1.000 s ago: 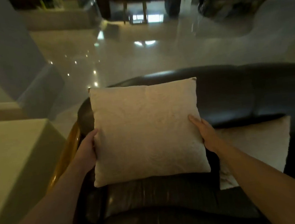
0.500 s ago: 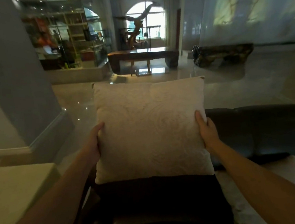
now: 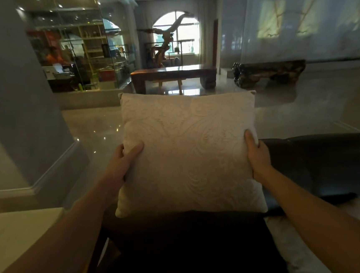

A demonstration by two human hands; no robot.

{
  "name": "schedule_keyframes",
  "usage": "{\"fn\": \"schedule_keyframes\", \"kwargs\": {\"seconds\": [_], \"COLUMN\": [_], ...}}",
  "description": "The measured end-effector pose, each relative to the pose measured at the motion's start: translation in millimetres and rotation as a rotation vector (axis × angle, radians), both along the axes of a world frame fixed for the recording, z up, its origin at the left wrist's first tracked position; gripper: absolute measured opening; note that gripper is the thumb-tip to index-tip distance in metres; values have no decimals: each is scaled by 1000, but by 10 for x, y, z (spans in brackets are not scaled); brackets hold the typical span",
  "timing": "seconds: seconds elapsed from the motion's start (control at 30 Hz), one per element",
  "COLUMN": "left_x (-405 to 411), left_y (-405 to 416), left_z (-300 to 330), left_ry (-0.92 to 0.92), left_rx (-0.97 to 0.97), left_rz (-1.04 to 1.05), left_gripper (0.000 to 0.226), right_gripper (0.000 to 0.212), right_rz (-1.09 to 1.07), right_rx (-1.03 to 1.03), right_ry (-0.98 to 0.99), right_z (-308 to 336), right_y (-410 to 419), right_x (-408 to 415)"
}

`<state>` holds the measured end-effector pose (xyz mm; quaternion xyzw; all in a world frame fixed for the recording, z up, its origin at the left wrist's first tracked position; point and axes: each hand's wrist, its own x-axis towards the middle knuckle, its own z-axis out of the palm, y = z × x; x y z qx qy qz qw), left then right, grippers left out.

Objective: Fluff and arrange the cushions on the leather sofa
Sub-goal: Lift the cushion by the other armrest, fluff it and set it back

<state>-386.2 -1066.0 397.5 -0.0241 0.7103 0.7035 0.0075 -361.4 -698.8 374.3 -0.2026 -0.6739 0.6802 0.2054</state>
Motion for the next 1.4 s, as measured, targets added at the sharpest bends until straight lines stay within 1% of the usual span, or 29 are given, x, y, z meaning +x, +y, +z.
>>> {"fn": "schedule_keyframes", "kwargs": {"seconds": [0.07,0.13,0.17,0.23,0.27,0.37,0.47,0.57,0.63,0.7,0.77,0.83,0.87,0.93,1.0,1.03,1.17,1.27,1.4], "left_x": [-22,-48,-59,-82,-91,-64,12,50,63,96,137,193,216,246,288,296,338,352,335], "left_y": [30,80,105,144,166,228,294,360,401,458,524,591,619,657,677,683,693,708,712], "left_z": [37,95,141,242,297,505,659,735,755,762,762,770,776,793,817,830,832,825,883], "left_ry": [103,218,266,316,329,351,413,457,493,556,643,699,721,767,816,835,853,855,866], "left_rx": [-50,-18,1,16,18,45,-10,-93,-188,-345,-485,-597,-655,-758,-826,-853,-904,-898,-899], "left_rz": [69,176,215,249,253,272,247,201,173,138,69,-7,-41,-115,-189,-222,-309,-311,-309], "left_gripper": [42,22,16,12,11,21,12,22,25,24,19,19,22,25,19,17,20,21,23], "right_gripper": [69,75,77,75,72,62,53,59,66,77,85,86,86,77,65,62,52,43,39], "right_rz": [-9,7,22,50,52,23,0,26,2,-12,22,94,139,195,210,215,225,294,271], "right_rx": [-29,-61,-71,-71,-48,77,199,308,432,583,803,1058,1160,1345,1519,1567,1587,1500,1413], "right_ry": [-13,-47,-67,-86,-87,-33,51,129,219,337,495,620,648,656,602,571,529,527,571], "right_z": [-84,-159,-181,-196,-193,-131,-27,99,219,397,592,737,785,841,848,841,831,814,786], "right_y": [-11,-22,-28,-23,-13,2,-10,-101,-222,-384,-526,-627,-671,-739,-774,-768,-753,-795,-796], "right_x": [9,22,23,31,28,15,21,45,75,109,147,160,164,167,188,194,225,254,273]}}
